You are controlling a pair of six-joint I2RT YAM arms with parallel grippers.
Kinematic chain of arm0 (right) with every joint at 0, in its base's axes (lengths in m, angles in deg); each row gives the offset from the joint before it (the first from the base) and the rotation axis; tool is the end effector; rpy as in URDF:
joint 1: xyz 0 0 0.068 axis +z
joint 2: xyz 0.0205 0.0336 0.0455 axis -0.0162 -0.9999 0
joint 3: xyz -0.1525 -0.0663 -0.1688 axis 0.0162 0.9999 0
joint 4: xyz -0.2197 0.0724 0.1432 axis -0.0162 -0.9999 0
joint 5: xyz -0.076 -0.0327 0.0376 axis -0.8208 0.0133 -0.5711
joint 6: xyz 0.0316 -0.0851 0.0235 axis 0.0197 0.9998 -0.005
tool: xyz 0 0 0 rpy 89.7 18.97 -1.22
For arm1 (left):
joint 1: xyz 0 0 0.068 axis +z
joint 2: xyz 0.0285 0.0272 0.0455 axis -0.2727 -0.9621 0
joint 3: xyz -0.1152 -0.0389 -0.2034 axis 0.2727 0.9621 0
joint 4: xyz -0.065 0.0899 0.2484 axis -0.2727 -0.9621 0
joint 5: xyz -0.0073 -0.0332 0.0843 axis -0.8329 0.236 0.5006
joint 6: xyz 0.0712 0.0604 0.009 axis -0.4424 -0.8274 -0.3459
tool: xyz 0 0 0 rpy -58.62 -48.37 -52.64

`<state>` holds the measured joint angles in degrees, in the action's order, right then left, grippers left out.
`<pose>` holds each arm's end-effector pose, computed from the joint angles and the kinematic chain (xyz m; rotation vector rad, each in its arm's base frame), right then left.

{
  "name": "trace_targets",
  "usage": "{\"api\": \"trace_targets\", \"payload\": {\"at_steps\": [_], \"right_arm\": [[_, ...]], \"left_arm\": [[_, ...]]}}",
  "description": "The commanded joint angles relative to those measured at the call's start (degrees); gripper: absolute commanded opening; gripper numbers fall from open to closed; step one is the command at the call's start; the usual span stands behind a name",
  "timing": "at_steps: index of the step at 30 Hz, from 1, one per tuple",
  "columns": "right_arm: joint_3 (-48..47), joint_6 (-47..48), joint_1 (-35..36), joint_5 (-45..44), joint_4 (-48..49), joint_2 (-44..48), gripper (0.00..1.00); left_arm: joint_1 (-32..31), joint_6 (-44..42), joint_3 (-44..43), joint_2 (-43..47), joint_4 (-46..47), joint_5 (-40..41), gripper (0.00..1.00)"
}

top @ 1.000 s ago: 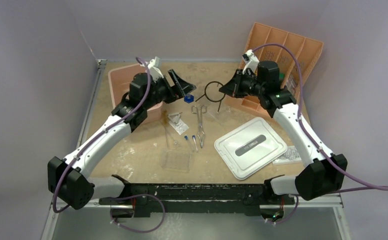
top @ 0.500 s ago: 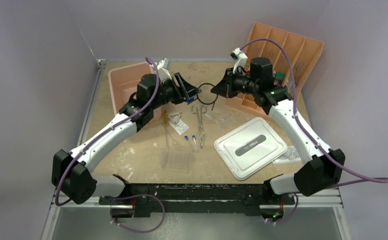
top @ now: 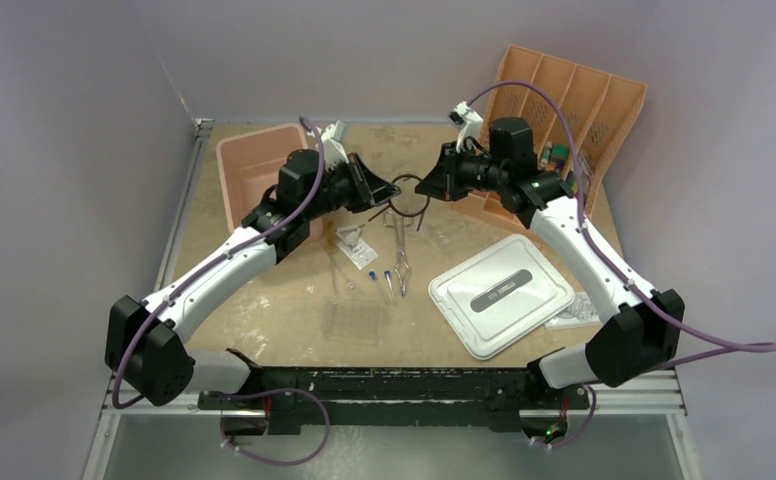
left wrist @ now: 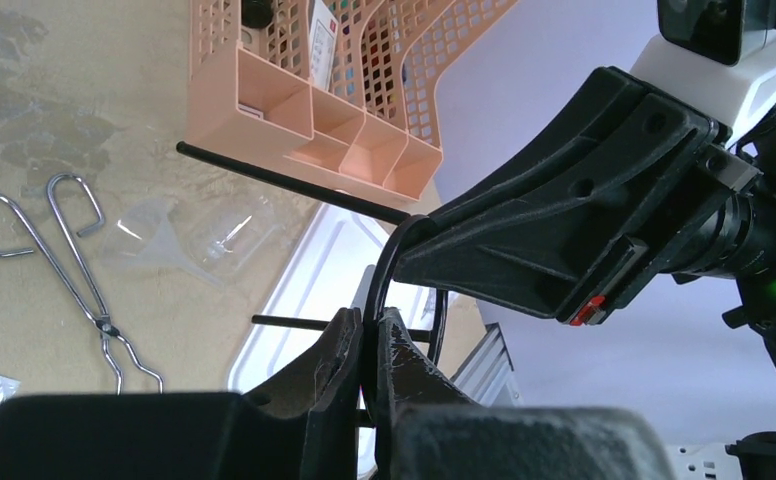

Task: Organize the chemistry lab equipment

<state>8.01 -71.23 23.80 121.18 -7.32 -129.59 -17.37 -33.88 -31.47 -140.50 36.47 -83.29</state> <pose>0.3359 0.1897 0.3307 -0.4790 1.9379 0.9906 0.3065 -0.2299 0.3016 -0.0770 1.9823 -1.2758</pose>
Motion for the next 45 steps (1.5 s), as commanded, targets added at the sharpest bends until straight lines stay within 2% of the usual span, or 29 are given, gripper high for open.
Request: {"api": "trace_targets", "payload": {"at_steps": [1,2,4,6,8,13,17,20,25,30,37,45], "right_arm": [[-2.7,-2.2,0.4,1.2,4.8,1.3,0.29],[-2.6,-2.8,0.4,0.4,5.3,1.7,0.43],[-2.2,-4.8,0.4,-2.0,7.0,3.0,0.61],[-3.6,-8.3,0.4,-5.0,7.4,3.7,0.73],[-6.5,-10.7,0.4,-7.8,6.7,4.0,0.77],[-9.8,-13.7,0.4,-13.4,7.0,4.3,0.79],[-10.5,-14.5,0.4,-17.4,7.0,4.7,0.78],[-9.7,-15.8,0.4,-18.9,7.3,4.9,0.78],[-9.6,-14.9,0.4,-19.8,7.0,4.2,0.77],[-10.7,-10.2,0.4,-19.7,7.1,1.2,0.78],[-12.3,-6.5,0.4,-17.8,8.8,-2.2,0.77],[-12.2,-3.0,0.4,-19.3,9.5,-3.3,0.77]], "left_arm": [[-0.3,-3.2,-1.6,3.5,0.0,-0.1,0.00],[-0.3,-4.3,-2.4,4.0,-2.3,0.9,0.00],[0.0,-6.5,-4.9,4.8,-6.2,2.2,0.00],[1.1,-7.4,-8.1,4.8,-10.5,2.5,0.00],[3.0,-7.0,-10.3,5.1,-13.0,2.4,0.00],[11.7,-6.4,-16.0,5.6,-17.9,-1.3,0.00],[19.9,-8.3,-21.1,3.8,-23.5,-0.6,0.00],[26.1,-4.5,-21.6,2.3,-22.6,1.1,0.00],[32.8,-3.1,-20.0,-0.5,-21.8,7.1,0.00],[37.1,-1.4,-16.8,-5.7,-15.7,4.0,0.00],[39.6,0.7,-16.3,-13.8,-8.6,-0.5,0.00],[40.5,7.1,-11.4,-23.7,10.1,-7.2,0.00]]}}
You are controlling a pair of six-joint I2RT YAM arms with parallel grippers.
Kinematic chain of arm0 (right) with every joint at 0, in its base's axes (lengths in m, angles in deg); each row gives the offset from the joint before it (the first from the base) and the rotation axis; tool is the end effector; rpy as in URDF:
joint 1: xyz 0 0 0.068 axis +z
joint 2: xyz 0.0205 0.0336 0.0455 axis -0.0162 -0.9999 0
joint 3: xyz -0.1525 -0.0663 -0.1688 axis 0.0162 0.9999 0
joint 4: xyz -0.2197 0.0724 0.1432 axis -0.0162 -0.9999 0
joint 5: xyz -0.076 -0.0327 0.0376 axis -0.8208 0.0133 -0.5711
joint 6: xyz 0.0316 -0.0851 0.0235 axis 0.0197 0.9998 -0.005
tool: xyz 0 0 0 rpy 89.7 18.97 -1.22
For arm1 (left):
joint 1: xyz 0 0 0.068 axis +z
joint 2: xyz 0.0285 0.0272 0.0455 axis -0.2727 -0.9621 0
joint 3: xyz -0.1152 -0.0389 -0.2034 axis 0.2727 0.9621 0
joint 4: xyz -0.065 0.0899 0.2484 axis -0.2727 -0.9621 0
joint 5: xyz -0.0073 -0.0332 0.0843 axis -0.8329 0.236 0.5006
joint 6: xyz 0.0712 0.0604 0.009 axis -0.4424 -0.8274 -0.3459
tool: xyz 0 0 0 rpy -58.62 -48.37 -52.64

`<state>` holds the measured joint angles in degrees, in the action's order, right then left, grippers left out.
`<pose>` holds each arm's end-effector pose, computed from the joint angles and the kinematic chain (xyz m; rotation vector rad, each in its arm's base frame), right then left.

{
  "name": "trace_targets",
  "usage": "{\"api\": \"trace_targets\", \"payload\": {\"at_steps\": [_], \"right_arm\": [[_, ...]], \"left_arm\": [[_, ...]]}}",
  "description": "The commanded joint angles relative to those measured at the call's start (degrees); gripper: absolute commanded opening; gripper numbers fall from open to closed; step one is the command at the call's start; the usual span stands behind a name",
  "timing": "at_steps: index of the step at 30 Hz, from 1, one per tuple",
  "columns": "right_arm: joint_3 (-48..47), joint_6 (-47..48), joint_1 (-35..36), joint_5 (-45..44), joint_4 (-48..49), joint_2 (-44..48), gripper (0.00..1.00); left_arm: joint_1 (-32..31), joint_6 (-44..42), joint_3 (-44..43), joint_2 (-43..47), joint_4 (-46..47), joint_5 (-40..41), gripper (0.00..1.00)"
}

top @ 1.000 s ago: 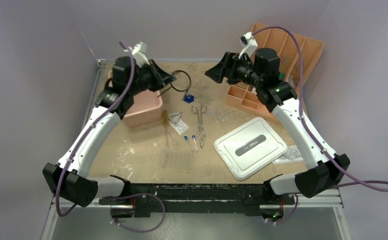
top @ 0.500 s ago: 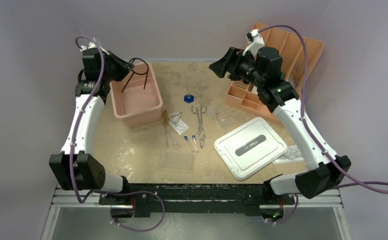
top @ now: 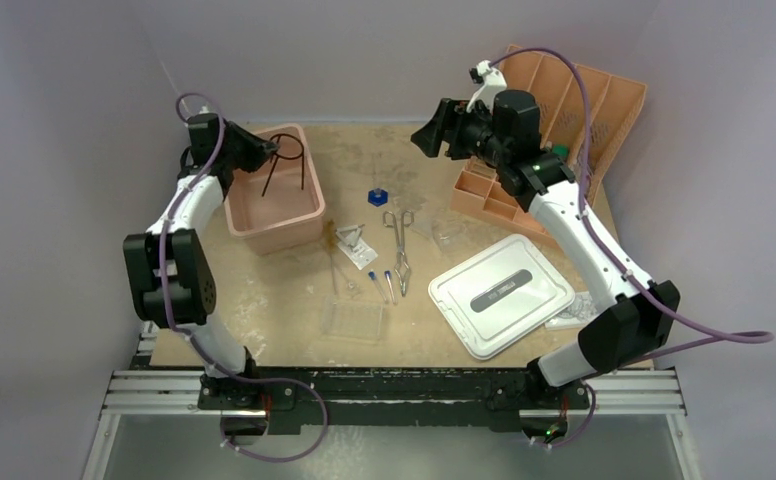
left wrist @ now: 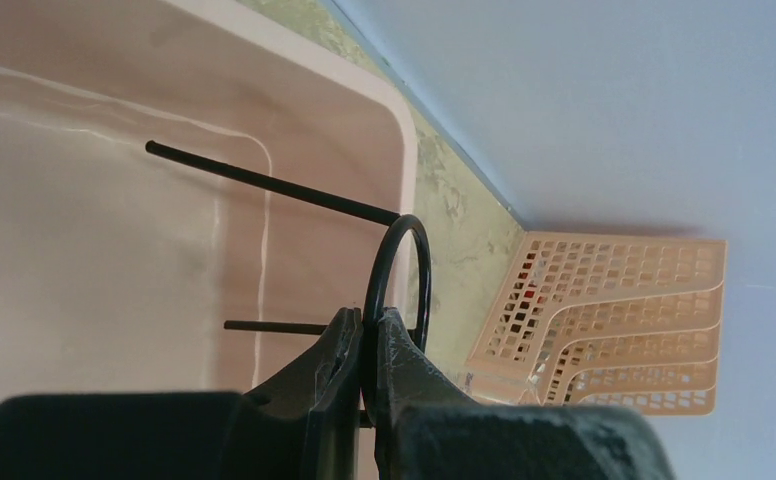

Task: Organize the chemistry lab equipment

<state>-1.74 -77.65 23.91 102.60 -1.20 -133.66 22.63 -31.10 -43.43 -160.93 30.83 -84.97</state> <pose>0.3712 0.1780 0.3856 -0.1603 1.7710 0.7925 0.4465 0.0261 0.2316 -0.8825 1.9241 -0.8338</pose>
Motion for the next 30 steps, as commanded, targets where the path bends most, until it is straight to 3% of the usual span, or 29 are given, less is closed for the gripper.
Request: {"api": "trace_targets", "payload": {"at_steps": [1,13,21,30], "right_arm": [[-2.7,3.9,0.3,-1.1,3.3,0.6,0.77],[-2.7,4.6,0.2,-4.1,4.3,-1.1,0.77],[-2.5,3.6,0.3,-4.2,4.7,-2.0,0.77],[-1.9,2.8,0.2,-4.2,4.7,-2.2,0.77]], "left_arm": [[0.4,4.8,0.7,-4.3,17.5,-5.6,0.00],[0.3,9.2,-3.4,-16.3,31.6,-9.6,0.00],[0.4,12.1,-0.1,-18.6,36.6,-8.3,0.00],[0.5,13.4,1.5,-17.0,32.6,-3.1,0.01]]}}
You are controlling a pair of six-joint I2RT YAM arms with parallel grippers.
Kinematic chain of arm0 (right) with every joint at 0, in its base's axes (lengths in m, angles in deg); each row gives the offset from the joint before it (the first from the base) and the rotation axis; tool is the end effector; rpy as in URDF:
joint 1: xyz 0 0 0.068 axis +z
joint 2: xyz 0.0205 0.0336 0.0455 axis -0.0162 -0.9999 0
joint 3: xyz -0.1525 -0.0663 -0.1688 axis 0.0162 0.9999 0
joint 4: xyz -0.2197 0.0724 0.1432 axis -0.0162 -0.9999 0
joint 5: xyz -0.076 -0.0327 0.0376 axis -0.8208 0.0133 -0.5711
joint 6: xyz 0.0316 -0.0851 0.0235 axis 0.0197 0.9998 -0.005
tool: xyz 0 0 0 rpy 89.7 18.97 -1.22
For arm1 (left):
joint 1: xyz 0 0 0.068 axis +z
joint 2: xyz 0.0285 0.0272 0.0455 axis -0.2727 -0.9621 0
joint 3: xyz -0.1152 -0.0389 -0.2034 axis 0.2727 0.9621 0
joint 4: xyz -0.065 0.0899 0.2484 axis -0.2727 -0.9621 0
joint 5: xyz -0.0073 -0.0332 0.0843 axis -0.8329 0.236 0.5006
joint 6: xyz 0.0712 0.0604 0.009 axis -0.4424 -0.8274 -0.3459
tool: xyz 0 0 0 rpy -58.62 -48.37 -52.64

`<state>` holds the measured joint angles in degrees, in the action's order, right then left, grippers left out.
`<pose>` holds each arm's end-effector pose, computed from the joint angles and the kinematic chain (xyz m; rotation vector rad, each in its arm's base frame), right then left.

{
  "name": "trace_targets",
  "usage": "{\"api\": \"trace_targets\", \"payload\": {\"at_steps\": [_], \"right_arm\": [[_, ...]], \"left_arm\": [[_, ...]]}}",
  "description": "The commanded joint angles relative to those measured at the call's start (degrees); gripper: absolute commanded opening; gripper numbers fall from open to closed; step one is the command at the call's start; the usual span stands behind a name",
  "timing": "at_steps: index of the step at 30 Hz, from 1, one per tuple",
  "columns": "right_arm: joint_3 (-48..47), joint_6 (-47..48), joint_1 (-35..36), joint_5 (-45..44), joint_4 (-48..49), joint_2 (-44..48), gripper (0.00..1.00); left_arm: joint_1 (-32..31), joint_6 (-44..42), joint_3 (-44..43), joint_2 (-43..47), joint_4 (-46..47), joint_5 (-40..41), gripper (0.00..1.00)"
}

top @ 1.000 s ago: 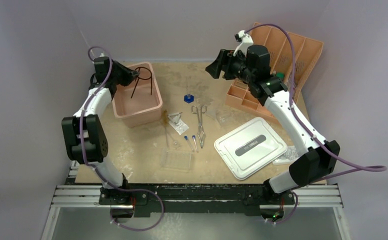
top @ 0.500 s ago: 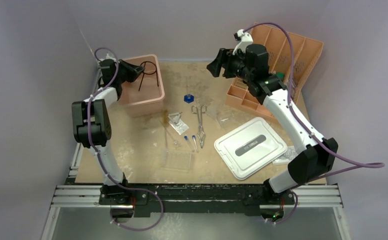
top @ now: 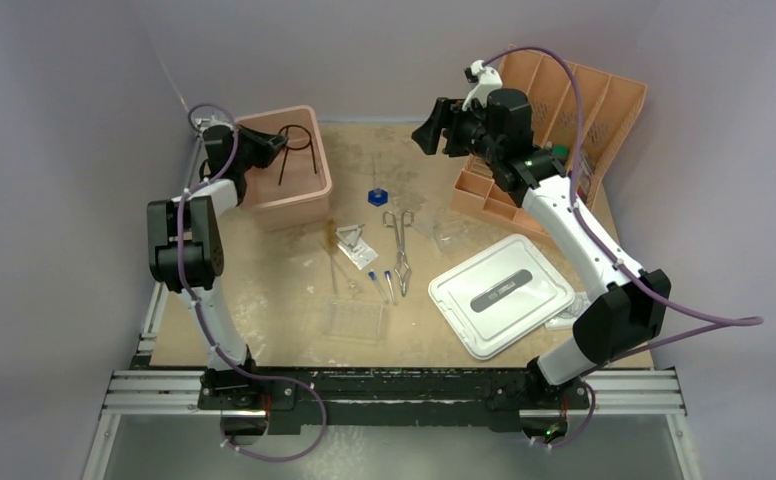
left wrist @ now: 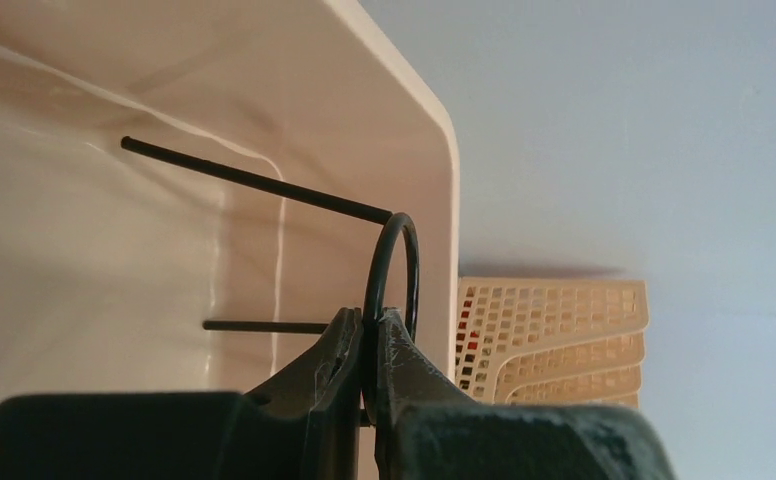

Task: Organize the chemistry lab equipment

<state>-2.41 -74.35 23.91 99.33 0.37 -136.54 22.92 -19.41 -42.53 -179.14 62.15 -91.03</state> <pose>0.3864 0.1793 0.3745 -0.1659 1.7689 0.7012 0.4977 0.0264 0.1598 -0.8774 1.7375 -1.0914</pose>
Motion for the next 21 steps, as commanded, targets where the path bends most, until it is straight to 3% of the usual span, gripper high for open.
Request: {"api": "trace_targets", "payload": {"at_steps": [1,9,14,21], "right_arm": [[-1.1,-0.5,0.3,-1.0,3.0,0.7,0.77],[-0.9,-0.6,0.3,-0.9,2.9,0.6,0.77],[-0.8,-0.2,0.3,-0.9,2.6,0.8,0.77],[-0.6,-0.1,0.3,-1.7,2.9,0.8,0.77]], "left_arm": [[0.2,1.7,0.7,1.2,1.1,3.5,0.05],[0.2,1.0,-2.0,-1.0,-1.5,4.5,0.35],[-0.3,-5.0,-5.7,1.8,-16.0,13.3,0.61],[-1.3,-9.0,-11.7,2.7,-33.2,23.2,0.70]]}}
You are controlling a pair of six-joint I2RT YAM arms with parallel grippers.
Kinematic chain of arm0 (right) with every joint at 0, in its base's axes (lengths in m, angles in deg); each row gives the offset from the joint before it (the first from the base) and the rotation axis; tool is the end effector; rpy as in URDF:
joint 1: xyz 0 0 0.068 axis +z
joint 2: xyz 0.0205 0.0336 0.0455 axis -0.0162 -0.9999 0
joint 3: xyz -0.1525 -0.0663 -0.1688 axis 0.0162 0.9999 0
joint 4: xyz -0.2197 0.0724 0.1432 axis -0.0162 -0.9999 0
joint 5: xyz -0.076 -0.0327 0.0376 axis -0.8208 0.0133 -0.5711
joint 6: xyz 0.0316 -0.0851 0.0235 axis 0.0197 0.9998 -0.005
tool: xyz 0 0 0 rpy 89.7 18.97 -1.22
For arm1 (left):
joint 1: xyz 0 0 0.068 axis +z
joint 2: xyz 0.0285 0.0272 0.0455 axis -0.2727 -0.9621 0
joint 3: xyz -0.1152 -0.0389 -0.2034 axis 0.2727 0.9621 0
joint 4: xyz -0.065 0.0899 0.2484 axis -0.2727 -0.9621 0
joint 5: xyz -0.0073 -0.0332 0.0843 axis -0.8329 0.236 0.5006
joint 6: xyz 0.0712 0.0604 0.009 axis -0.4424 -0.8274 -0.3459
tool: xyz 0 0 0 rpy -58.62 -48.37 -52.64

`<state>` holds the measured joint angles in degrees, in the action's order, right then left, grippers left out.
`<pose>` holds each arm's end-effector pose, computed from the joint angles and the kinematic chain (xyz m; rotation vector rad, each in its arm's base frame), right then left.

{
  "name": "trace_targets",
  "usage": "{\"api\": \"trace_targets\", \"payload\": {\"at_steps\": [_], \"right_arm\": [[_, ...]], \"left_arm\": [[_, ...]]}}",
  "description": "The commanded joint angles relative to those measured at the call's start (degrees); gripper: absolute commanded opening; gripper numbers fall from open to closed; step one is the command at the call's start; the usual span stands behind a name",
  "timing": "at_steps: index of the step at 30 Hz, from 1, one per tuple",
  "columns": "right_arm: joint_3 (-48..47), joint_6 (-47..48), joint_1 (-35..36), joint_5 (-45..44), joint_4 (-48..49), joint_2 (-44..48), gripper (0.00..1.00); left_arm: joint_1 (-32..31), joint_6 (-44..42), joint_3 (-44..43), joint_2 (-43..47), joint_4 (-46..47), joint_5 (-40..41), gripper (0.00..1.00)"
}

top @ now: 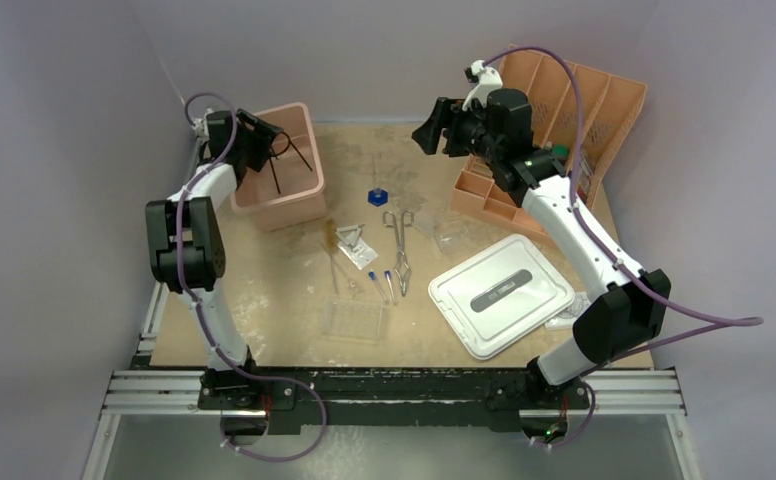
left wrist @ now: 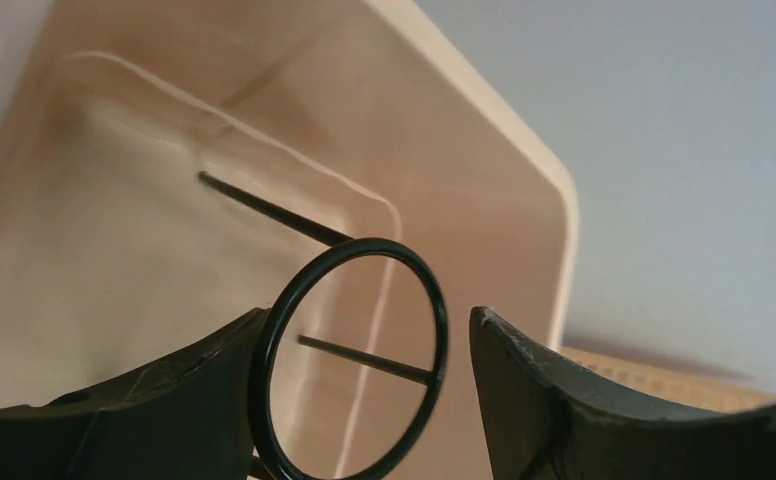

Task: Organize the chemistry lab equipment

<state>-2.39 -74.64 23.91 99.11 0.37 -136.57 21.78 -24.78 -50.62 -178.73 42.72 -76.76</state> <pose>0.3867 0.1791 0.3742 -0.1585 1.7707 0.7015 0.5056 0.0374 0.1667 -1.0432 1.8179 -0.7714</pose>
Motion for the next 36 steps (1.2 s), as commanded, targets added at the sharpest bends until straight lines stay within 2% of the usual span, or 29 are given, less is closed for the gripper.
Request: {"api": "trace_targets", "payload": {"at_steps": [1,7,19,23,27,36], "right_arm": [[-0.5,0.2,0.3,-1.5,2.9,0.9,0.77],[0.4,0.1,0.3,-1.6,2.9,1.7,0.77],[1.9,-0.3,0.3,-2.1,3.2,3.2,0.77],[2.2,-0.2,0.3,-2.8,3.2,3.6,0.77],[2.6,-0.2,0.3,-3.4,3.1,3.9,0.77],[3.8,-0.1,0.3,-4.7,3.0,5.0,0.77]], "left_arm": [[-0.6,-4.6,-5.0,2.1,-16.2,10.0,0.71],[-3.2,-10.1,-11.8,1.4,-26.8,17.9,0.75],[-5.5,-16.5,-14.4,2.3,-29.5,24.4,0.76],[-5.5,-18.3,-15.5,1.2,-27.1,19.2,0.75],[-5.5,-17.9,-16.5,0.1,-26.4,15.7,0.67],[-7.8,-20.0,-21.9,-5.0,-29.2,10.6,0.66]]}}
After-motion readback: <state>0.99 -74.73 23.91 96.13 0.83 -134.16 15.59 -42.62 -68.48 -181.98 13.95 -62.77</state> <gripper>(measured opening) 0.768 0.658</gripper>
